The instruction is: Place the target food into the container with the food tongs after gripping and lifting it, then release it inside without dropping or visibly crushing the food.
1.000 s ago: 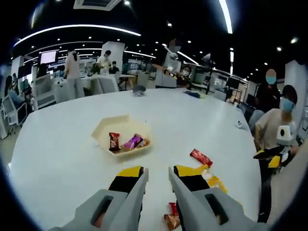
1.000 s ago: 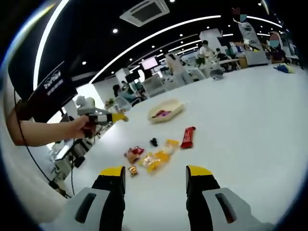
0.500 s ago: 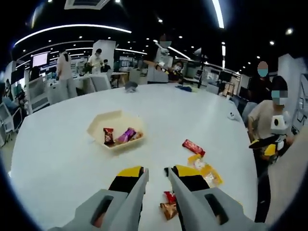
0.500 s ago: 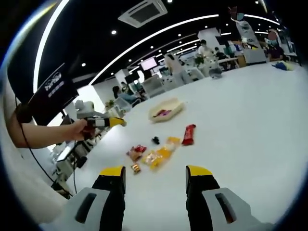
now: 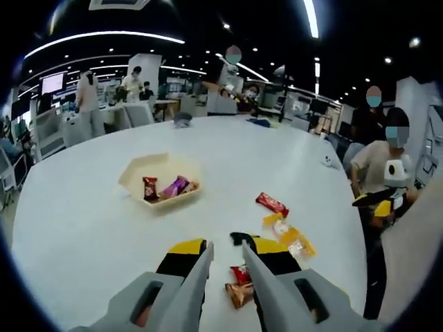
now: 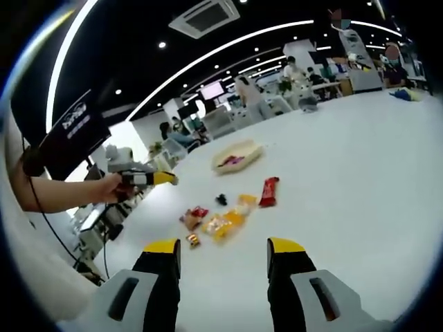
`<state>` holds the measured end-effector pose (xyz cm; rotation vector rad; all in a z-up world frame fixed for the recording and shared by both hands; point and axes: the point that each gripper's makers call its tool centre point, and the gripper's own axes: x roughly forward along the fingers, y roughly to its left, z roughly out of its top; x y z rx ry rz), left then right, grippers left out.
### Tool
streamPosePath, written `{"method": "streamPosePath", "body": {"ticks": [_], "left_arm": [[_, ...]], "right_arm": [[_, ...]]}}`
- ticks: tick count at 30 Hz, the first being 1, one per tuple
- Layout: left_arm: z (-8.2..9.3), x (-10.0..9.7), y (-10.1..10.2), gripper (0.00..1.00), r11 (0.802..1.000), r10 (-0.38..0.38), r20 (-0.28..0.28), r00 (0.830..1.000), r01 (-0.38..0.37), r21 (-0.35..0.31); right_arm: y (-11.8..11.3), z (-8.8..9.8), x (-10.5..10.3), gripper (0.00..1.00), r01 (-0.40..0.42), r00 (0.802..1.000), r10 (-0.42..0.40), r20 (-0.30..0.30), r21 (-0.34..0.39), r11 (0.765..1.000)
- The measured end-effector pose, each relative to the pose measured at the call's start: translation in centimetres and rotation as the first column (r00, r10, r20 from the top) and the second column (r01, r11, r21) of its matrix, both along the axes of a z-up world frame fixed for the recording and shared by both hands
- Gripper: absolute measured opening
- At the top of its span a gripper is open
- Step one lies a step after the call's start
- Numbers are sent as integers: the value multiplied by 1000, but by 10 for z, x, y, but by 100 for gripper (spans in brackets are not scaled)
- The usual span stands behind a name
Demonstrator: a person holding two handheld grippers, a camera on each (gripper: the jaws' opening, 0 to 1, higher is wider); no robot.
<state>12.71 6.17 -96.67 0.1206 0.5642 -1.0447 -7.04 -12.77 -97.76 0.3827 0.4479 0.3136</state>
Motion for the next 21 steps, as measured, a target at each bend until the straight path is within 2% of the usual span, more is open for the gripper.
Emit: {"method": "streamPosePath", "body": {"ticks": [3,5,7,21], "left_arm": [[-4,-6,-2,23,1000,-28,-1,1000,28,10],[-9,-8,0,23,996,-66,34,997,63,63],[-8,-11,-3,23,998,-66,15,998,66,24],[-21,-32,-6,24,982,-179,19,984,177,67]], "right_arm": [[-1,0,2,51,5,1000,-5,0,2,1000],[-1,-1,3,50,8,1000,-8,-1,8,1000],[1,-2,3,49,2,1000,-2,-8,12,1000],[2,-4,3,49,-9,1000,9,-19,-6,1000]]}}
